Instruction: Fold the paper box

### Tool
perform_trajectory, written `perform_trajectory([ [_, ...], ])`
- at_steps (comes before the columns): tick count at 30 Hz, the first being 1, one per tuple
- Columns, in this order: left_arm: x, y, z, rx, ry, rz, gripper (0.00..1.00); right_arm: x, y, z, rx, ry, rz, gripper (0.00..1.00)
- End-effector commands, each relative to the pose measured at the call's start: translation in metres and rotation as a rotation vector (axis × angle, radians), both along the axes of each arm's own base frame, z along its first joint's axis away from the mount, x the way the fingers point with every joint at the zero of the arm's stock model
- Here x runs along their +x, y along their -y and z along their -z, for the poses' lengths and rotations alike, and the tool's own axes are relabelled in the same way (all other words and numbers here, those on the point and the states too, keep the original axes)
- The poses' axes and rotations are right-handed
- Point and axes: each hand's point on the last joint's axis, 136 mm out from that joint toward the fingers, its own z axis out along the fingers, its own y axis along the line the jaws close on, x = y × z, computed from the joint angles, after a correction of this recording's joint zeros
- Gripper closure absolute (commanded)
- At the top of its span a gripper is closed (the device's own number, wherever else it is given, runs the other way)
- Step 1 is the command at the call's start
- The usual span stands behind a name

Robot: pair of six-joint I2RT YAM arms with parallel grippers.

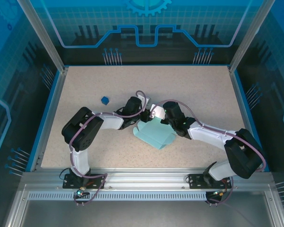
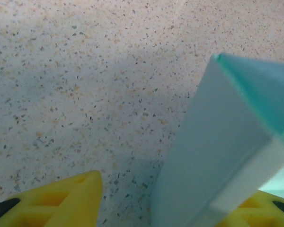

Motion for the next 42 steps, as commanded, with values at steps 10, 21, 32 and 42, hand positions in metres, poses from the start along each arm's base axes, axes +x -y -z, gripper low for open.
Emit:
perform_trajectory([
  [10, 0.005, -0.001, 0.009, 0.023, -0.032, 0.009, 0.48, 0.008, 0.006, -0.018, 0.024, 0.024, 0.052, 1.00],
  [21, 0.017, 0.004, 0.024, 0.057, -0.043, -0.027, 0.66, 0.001, 0.005, -0.013, 0.048, 0.005, 0.043, 1.00],
  [32, 0.023, 0.018, 0.021, 0.011, -0.034, -0.019, 0.64, -0.008, 0.006, -0.002, 0.056, -0.023, 0.049, 1.00],
  [42, 0.023, 0.022, 0.024, 0.010, -0.025, 0.008, 0.60, -0.008, 0.006, -0.002, 0.059, -0.024, 0.049, 1.00],
])
